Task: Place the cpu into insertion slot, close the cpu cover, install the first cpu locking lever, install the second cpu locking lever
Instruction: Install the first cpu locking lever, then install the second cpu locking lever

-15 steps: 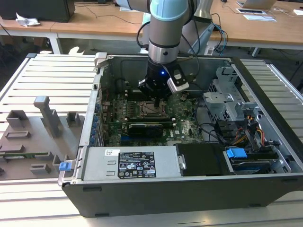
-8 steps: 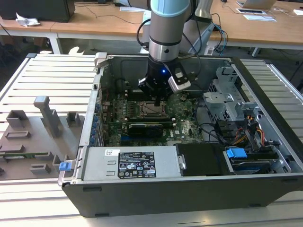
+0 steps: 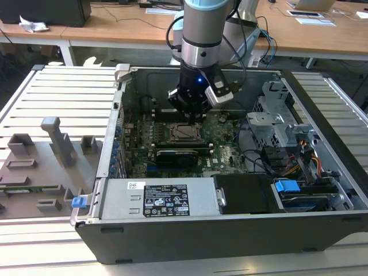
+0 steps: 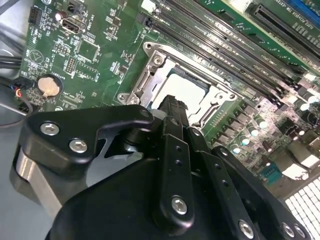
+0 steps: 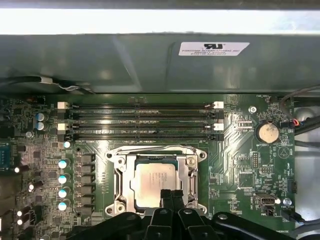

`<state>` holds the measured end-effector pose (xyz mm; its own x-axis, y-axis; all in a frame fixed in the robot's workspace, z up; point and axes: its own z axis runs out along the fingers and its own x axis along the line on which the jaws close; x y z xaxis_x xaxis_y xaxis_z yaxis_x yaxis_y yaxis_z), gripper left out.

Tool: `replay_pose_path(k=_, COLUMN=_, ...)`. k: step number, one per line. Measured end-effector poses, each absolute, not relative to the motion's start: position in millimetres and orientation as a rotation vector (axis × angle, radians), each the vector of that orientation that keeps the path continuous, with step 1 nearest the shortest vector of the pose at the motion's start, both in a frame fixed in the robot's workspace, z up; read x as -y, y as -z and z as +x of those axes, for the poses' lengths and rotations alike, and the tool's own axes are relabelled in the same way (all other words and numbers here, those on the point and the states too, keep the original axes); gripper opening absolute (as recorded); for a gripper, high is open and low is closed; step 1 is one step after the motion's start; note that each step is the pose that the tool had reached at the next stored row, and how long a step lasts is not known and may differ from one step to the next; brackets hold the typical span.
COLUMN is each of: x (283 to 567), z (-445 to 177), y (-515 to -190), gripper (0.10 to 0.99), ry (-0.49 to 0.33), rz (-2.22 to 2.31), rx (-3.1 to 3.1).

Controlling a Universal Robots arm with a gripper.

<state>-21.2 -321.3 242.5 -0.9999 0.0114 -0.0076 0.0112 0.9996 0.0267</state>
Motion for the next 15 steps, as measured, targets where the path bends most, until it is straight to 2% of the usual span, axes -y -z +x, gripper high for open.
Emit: replay_pose_path(k=15, x=321.3, z=-21.3, y=-254.8, gripper=0.106, ry=-0.037, rz=0.018, rx=-3.134)
